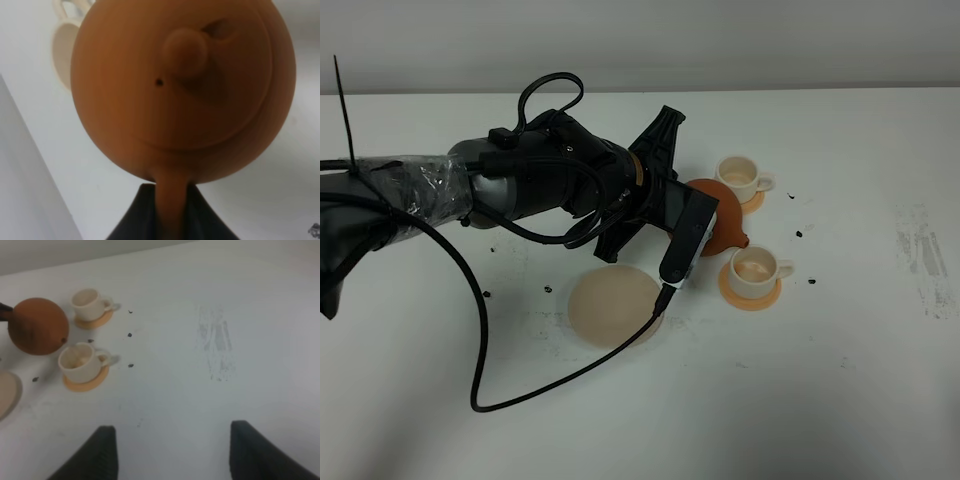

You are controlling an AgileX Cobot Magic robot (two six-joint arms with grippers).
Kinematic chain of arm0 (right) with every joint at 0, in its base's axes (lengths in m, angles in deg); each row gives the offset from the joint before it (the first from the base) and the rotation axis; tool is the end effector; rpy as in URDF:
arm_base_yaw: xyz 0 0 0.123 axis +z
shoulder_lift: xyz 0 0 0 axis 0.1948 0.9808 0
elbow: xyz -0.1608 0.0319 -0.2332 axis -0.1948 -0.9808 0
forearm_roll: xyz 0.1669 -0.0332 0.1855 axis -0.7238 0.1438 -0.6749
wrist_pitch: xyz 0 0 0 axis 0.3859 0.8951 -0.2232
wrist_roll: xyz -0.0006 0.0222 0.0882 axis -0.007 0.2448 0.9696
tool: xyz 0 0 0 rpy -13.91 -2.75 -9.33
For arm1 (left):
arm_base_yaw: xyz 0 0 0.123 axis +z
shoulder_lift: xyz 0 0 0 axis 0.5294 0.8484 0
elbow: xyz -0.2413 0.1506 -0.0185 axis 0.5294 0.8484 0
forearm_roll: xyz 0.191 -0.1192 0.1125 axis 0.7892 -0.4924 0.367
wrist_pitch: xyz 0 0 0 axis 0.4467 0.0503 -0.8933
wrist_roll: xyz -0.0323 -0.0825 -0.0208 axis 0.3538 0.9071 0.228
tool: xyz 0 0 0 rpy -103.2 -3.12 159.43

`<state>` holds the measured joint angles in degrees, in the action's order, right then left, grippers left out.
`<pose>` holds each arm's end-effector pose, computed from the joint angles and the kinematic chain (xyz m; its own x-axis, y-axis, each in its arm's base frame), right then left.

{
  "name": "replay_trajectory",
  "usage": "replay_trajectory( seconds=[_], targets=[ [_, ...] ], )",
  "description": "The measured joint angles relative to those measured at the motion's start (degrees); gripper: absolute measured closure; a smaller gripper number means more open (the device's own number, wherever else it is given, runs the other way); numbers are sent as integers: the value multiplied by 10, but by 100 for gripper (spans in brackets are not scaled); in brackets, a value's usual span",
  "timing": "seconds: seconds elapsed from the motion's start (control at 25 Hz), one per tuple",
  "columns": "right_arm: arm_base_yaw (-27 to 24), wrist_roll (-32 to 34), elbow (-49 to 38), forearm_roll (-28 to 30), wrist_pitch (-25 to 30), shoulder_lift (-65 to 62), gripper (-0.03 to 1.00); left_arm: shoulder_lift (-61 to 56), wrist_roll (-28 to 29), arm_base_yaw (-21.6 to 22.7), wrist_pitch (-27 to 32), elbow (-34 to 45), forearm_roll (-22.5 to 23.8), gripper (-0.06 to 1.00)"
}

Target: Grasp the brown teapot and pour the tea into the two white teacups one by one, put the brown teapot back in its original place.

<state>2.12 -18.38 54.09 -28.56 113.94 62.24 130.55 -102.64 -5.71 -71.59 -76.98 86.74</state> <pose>-0.0057 0.0162 0.2781 -0.4497 0.0691 -0.8905 0.0076 0.9973 0.0736 0.3662 -0.2766 0.1721 0.5669 0.8235 0.0201 0.5769 -0.4143 0.7040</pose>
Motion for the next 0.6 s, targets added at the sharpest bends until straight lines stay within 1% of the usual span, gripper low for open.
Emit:
replay_trajectory(
  seconds=[0.12,0.24,0.6],
  targets=[
    [0,0,0,0,0,0,46,0,-1,-5,-11,0,9,82],
    [0,0,0,0,0,0,46,0,-1,-9,-22,0,30,82],
    [0,0,0,0,0,0,46,0,-1,-10,-27,0,75,82]
  ],
)
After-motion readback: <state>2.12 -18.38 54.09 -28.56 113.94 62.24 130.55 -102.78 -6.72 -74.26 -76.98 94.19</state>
